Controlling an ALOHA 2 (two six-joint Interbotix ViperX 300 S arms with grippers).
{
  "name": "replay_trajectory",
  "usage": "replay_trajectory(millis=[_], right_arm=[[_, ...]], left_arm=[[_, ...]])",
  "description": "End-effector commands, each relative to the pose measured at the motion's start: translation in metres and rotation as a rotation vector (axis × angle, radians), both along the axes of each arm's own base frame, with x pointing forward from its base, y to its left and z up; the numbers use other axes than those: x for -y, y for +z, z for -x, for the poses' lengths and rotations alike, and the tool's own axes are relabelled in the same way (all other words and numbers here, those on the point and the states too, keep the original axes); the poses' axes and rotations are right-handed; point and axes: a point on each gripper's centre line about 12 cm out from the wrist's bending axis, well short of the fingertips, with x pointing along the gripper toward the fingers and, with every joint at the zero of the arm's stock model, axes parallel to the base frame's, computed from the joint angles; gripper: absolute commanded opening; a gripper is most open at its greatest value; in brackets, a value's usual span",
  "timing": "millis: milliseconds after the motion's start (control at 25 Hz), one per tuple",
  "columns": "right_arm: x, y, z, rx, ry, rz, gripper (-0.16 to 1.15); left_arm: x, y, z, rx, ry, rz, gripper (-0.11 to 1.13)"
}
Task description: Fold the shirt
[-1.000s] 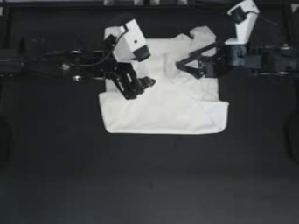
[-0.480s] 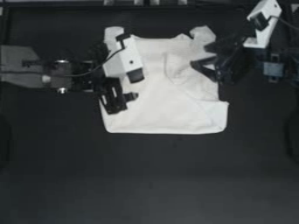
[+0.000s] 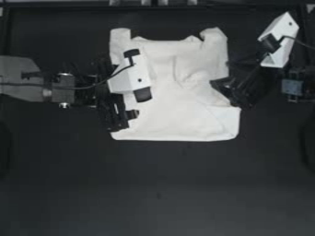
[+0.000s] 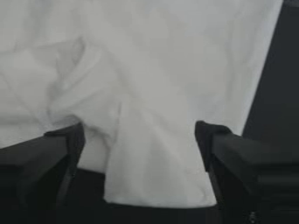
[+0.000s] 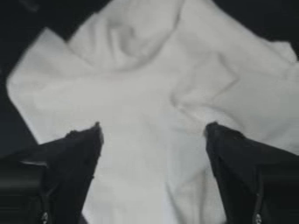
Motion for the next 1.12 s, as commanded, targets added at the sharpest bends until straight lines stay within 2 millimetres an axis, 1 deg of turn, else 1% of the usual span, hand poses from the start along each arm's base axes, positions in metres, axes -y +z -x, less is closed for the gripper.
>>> replay_trajectory(millis=[40, 120, 200, 360, 520, 720, 840, 1120], right_arm=[[-0.01, 0.02, -0.003, -0.065, 0.049, 0.005, 0.97], [-0.017, 0.025, -0.003, -0.146, 0.112, 0.005, 0.97], [-0.025, 0.027, -0.003, -0.19, 0.178, -0.028, 0.97], [-0.036, 0.024, -0.003, -0.218, 0.297, -0.023, 0.97], [-0.048, 0.021, -0.002, -0.285, 0.415, 0.037, 0.97], [-0.052, 0.01, 0.0, -0.382, 0.46, 0.016, 0.97], [-0.059, 0.001, -0.004, -0.433, 0.514, 0.017, 0.97], [-0.065, -0.009, -0.013, -0.472, 0.59, 0.004, 0.97]], left_arm=[[0.009, 0.026, 0.005, 0.05, -0.031, -0.02, 1.02], [0.015, 0.025, 0.005, 0.036, -0.054, -0.023, 1.02], [0.021, 0.024, 0.004, 0.03, -0.08, -0.02, 1.02], [0.036, 0.016, 0.005, -0.014, -0.137, -0.01, 1.02], [0.049, 0.006, 0.006, -0.064, -0.182, -0.005, 1.02], [0.054, -0.003, 0.003, -0.092, -0.21, -0.008, 1.02], [0.057, -0.013, 0.002, -0.126, -0.225, -0.01, 1.02], [0.059, -0.029, 0.002, -0.22, -0.254, -0.018, 1.02]])
